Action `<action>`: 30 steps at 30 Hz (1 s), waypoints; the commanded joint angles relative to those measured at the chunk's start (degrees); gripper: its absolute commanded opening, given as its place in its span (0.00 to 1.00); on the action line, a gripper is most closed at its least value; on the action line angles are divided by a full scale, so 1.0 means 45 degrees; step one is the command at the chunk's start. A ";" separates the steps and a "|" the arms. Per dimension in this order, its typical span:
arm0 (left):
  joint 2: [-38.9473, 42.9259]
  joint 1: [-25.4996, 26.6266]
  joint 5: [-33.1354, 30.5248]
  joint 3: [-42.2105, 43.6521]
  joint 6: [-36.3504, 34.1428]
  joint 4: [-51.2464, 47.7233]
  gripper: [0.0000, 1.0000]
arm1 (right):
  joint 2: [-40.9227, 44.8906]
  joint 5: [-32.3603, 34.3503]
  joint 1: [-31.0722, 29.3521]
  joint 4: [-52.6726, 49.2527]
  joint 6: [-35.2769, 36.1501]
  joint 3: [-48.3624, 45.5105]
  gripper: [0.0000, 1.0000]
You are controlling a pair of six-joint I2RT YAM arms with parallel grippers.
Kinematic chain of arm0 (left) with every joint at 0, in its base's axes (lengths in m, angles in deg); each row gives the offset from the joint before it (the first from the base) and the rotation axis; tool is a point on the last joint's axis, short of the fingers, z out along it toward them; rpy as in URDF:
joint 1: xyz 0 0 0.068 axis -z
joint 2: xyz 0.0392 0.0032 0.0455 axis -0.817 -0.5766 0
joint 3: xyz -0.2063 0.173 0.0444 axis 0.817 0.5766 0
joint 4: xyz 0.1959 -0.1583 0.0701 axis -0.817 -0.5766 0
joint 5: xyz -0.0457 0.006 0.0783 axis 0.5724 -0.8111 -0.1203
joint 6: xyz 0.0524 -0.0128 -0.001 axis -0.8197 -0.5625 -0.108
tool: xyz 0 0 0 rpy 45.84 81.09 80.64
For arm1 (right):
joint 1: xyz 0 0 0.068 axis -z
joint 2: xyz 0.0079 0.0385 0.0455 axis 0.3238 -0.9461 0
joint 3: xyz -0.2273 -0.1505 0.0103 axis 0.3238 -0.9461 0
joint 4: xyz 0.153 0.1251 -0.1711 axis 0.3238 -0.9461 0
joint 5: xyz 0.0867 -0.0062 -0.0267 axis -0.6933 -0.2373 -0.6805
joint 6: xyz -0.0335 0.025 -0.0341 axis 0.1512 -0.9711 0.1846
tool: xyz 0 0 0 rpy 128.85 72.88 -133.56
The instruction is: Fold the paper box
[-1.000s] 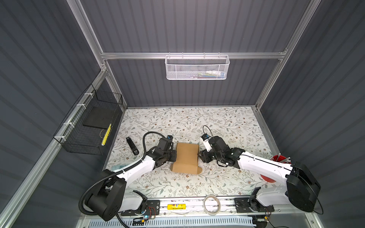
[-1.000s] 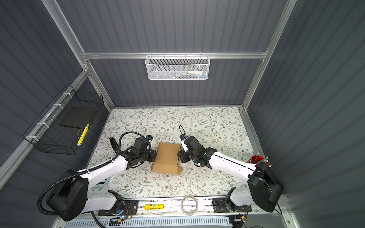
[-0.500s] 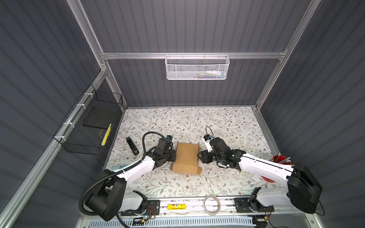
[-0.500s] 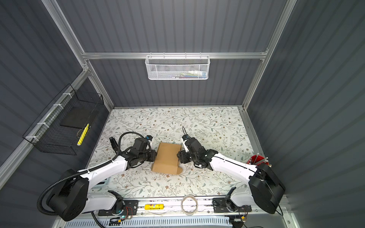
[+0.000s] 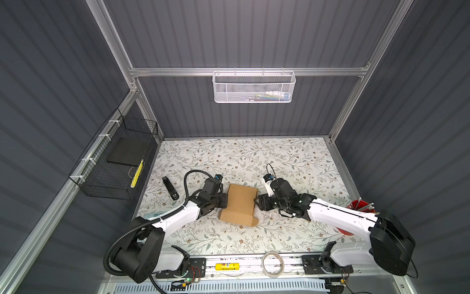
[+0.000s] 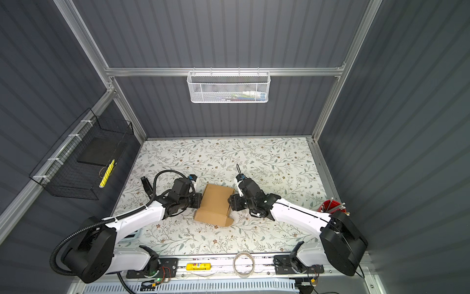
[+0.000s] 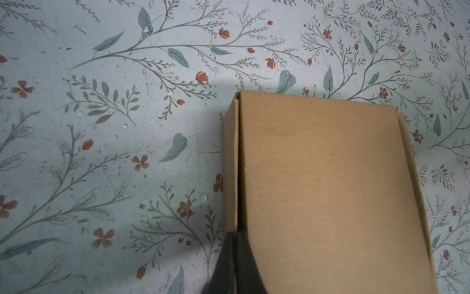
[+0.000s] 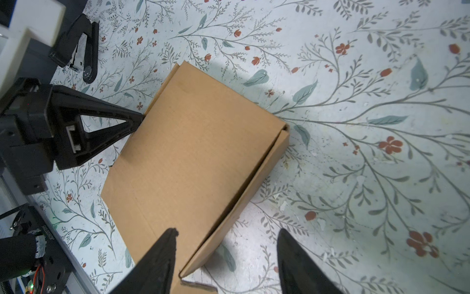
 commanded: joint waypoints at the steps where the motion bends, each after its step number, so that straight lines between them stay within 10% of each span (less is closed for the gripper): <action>1: 0.0020 -0.0078 0.0073 0.0408 0.0177 -0.0238 0.04 | 0.0298 0.0098 0.0045 0.0242 -0.0900 -0.0292 0.68; 30: 0.0383 -0.0112 0.0154 0.0910 0.0448 0.0280 0.00 | -0.0955 -0.0773 0.0276 0.7949 -0.6706 -0.3543 0.82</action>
